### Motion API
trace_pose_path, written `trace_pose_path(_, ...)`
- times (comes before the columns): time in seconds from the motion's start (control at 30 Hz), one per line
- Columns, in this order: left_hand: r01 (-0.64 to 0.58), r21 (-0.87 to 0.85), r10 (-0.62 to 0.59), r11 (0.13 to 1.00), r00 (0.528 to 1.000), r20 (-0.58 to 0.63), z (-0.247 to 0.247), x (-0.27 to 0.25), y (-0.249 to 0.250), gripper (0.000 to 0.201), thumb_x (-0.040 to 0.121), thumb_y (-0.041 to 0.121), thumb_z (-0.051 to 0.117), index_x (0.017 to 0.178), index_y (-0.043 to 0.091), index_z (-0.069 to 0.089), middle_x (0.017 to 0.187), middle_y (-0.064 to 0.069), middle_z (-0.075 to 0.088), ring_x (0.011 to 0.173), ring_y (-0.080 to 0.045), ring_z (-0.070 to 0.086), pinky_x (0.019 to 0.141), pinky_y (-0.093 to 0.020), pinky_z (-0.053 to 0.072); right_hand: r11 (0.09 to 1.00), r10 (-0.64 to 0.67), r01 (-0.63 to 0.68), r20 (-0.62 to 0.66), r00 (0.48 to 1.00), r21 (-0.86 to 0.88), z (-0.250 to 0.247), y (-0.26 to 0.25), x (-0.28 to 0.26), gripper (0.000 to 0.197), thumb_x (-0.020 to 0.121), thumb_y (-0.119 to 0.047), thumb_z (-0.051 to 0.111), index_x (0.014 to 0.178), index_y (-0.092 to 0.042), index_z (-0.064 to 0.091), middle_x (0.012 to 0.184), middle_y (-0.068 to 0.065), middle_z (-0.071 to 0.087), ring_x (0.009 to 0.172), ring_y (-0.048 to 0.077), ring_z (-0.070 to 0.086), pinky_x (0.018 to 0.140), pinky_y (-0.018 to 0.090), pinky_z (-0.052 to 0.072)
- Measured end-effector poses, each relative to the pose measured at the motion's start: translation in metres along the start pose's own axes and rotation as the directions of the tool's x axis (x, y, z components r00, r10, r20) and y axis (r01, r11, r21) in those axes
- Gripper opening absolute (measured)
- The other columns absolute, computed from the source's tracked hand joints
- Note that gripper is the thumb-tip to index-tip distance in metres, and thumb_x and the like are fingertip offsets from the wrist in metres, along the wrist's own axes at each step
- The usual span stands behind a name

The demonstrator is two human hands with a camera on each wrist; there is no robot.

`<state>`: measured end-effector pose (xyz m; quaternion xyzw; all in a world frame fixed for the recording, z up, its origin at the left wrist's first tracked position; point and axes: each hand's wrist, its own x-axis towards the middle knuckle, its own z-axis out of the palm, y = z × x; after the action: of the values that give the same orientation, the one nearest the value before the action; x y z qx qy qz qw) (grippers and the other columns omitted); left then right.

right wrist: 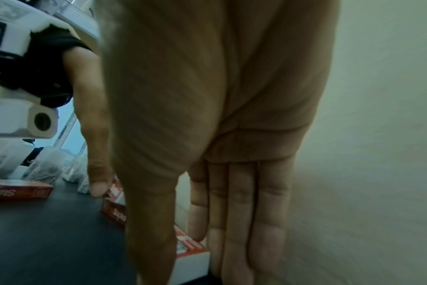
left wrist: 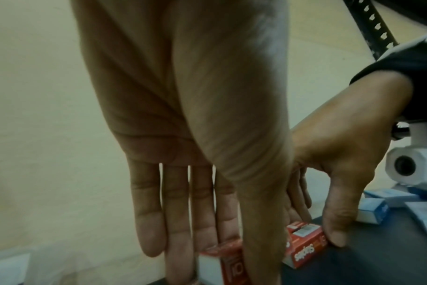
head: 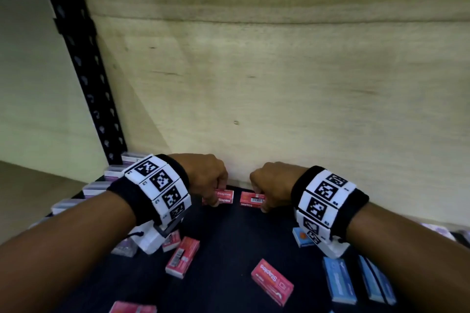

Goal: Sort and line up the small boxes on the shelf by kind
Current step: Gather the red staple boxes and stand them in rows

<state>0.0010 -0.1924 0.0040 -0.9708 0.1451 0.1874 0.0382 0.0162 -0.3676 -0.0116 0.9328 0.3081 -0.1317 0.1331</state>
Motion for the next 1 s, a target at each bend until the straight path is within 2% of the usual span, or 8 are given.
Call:
trace_pose_path(0.17, -0.017, 0.057, 0.016, 0.998, 1.000, 0.015, 0.009, -0.007, 0.005, 0.040, 0.075, 0.039, 0.081, 0.108, 0.026, 0.063, 0.114, 0.003, 0.059, 0.100, -0.018, 0.058, 0.085, -0.031, 0.050, 1.000, 0.001, -0.001, 0.000, 1.000, 0.021, 0.003, 0.002, -0.006, 0.039, 0.087, -0.029, 0.074, 0.119, -0.010, 0.062, 0.113, 0.009, 0.066, 0.099, 0.026, 0.064, 0.076, 0.032, 0.050)
trace_pose_path(0.3, -0.002, 0.033, 0.001, 0.999, 1.000, 0.031, 0.007, -0.011, 0.006, 0.037, 0.077, 0.036, 0.080, 0.107, 0.027, 0.059, 0.106, 0.006, 0.057, 0.097, -0.017, 0.057, 0.076, -0.028, 0.044, 0.999, 0.009, -0.009, -0.006, 1.000, 0.036, 0.006, 0.001, -0.012, 0.039, 0.086, -0.028, 0.075, 0.118, -0.010, 0.061, 0.114, 0.009, 0.065, 0.100, 0.026, 0.064, 0.078, 0.033, 0.051)
trace_pose_path(0.43, -0.021, 0.001, 0.021, 1.000, 0.999, 0.034, 0.008, -0.019, 0.008, 0.043, 0.076, 0.033, 0.081, 0.114, 0.025, 0.062, 0.111, 0.005, 0.062, 0.099, -0.016, 0.059, 0.085, -0.031, 0.049, 0.998, 0.022, -0.022, -0.001, 1.000, 0.052, 0.008, 0.000, -0.017, 0.039, 0.087, -0.027, 0.074, 0.119, -0.011, 0.061, 0.115, 0.009, 0.065, 0.102, 0.025, 0.063, 0.077, 0.031, 0.049)
trace_pose_path(0.73, -0.074, -0.079, 0.080, 0.994, 0.994, 0.074, 0.018, -0.037, 0.015, 0.037, 0.076, 0.033, 0.081, 0.108, 0.027, 0.063, 0.104, 0.010, 0.066, 0.091, -0.010, 0.062, 0.085, -0.032, 0.051, 0.995, 0.041, -0.041, 0.008, 0.999, 0.088, 0.008, -0.003, -0.022, 0.033, 0.089, -0.031, 0.070, 0.115, -0.011, 0.064, 0.111, 0.008, 0.068, 0.099, 0.026, 0.065, 0.078, 0.033, 0.051)
trace_pose_path(0.87, -0.063, -0.080, 0.065, 0.995, 0.998, 0.024, 0.014, -0.037, 0.014, 0.036, 0.075, 0.030, 0.083, 0.105, 0.027, 0.063, 0.100, 0.010, 0.067, 0.092, -0.012, 0.063, 0.087, -0.035, 0.052, 0.990, 0.036, -0.038, 0.018, 0.999, 0.138, 0.006, 0.001, -0.026, 0.029, 0.092, -0.032, 0.066, 0.117, -0.017, 0.065, 0.112, 0.003, 0.067, 0.100, 0.023, 0.063, 0.086, 0.035, 0.053)
trace_pose_path(1.0, -0.022, -0.084, 0.020, 0.996, 0.999, -0.026, 0.003, -0.030, 0.009, 0.042, 0.069, 0.023, 0.088, 0.103, 0.022, 0.064, 0.100, 0.006, 0.067, 0.091, -0.015, 0.063, 0.082, -0.032, 0.053, 0.980, 0.032, -0.035, 0.020, 0.999, 0.195, 0.003, 0.006, -0.027, 0.025, 0.098, -0.029, 0.056, 0.118, -0.019, 0.067, 0.113, 0.001, 0.069, 0.101, 0.021, 0.063, 0.089, 0.034, 0.052)
